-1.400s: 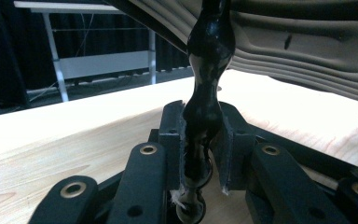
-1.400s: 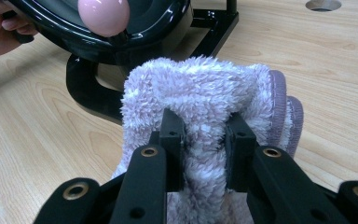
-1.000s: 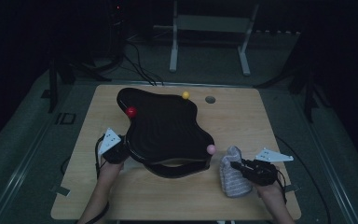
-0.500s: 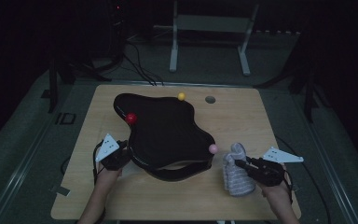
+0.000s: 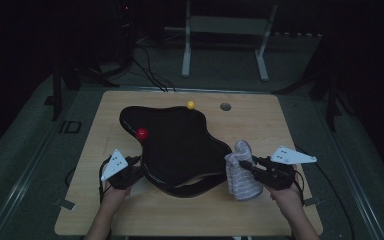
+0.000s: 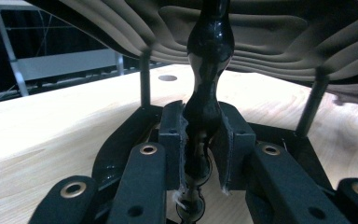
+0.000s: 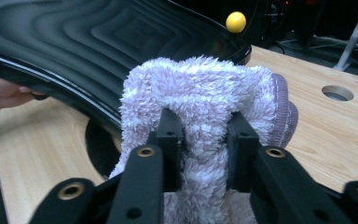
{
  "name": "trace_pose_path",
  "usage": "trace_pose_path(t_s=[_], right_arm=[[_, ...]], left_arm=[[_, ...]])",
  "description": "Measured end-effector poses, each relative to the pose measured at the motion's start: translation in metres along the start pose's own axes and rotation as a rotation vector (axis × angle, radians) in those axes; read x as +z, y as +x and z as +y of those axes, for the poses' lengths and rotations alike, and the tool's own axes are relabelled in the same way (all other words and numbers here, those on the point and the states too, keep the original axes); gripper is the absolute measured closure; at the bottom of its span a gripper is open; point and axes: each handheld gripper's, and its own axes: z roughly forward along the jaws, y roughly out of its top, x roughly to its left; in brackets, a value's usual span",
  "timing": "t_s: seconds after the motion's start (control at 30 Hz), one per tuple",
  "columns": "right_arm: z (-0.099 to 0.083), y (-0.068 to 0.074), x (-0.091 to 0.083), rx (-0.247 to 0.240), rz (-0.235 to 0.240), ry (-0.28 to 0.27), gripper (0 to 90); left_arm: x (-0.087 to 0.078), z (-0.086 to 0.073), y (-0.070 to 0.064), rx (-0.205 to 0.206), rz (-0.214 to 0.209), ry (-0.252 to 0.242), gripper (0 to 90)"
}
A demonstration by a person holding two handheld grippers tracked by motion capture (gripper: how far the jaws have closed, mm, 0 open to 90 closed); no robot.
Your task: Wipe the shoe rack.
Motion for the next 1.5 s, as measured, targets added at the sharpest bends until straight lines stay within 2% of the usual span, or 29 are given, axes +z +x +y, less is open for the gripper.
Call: trace_pose_path(t_s=[0.07, 0.13, 0.23, 0.43, 0.9, 1.03, 1.13, 1.2, 1.23, 1.27, 1.33, 1.5], right_arm=[[-0.001, 0.0, 0.01, 0.0, -0.006, 0.04, 64.0], [-0.005, 0.0, 0.019, 0.008, -0.044, 0.067, 62.7], [-0.009, -0.009, 0.022, 0.055, -0.035, 0.064, 63.9], [-0.007, -0.017, 0.026, 0.046, -0.045, 0.079, 67.9], [-0.001, -0.038, 0.036, 0.056, -0.077, 0.087, 70.6], [0.001, -0.044, 0.039, 0.066, -0.08, 0.089, 70.8], [0.001, -0.044, 0.04, 0.071, -0.076, 0.086, 70.9], [0.0, -0.045, 0.039, 0.076, -0.071, 0.086, 70.9], [0.0, -0.045, 0.039, 0.076, -0.071, 0.086, 70.9], [-0.001, -0.045, 0.038, 0.077, -0.07, 0.086, 70.9], [-0.002, -0.045, 0.038, 0.077, -0.069, 0.091, 71.0], [-0.003, -0.044, 0.038, 0.076, -0.072, 0.094, 71.4]], left_arm=[[-0.001, 0.0, -0.003, -0.002, -0.008, -0.003, 74.8], [-0.002, -0.001, -0.004, -0.004, -0.018, -0.003, 74.7], [-0.005, -0.001, -0.008, -0.002, -0.033, -0.005, 74.8], [-0.006, -0.001, -0.012, 0.01, -0.048, 0.002, 74.8], [-0.001, -0.001, -0.025, 0.023, -0.093, -0.003, 74.9], [0.001, 0.0, -0.026, 0.038, -0.085, 0.0, 74.7], [0.001, 0.001, -0.026, 0.029, -0.068, -0.003, 73.7], [-0.002, 0.005, -0.024, 0.004, -0.07, -0.026, 70.4], [-0.002, 0.005, -0.024, 0.004, -0.07, -0.026, 66.0], [-0.006, 0.012, -0.023, -0.012, -0.07, -0.042, 64.0], [-0.01, 0.021, -0.024, -0.01, -0.058, -0.065, 63.0], [-0.012, 0.034, -0.026, 0.011, -0.049, -0.071, 65.4]])
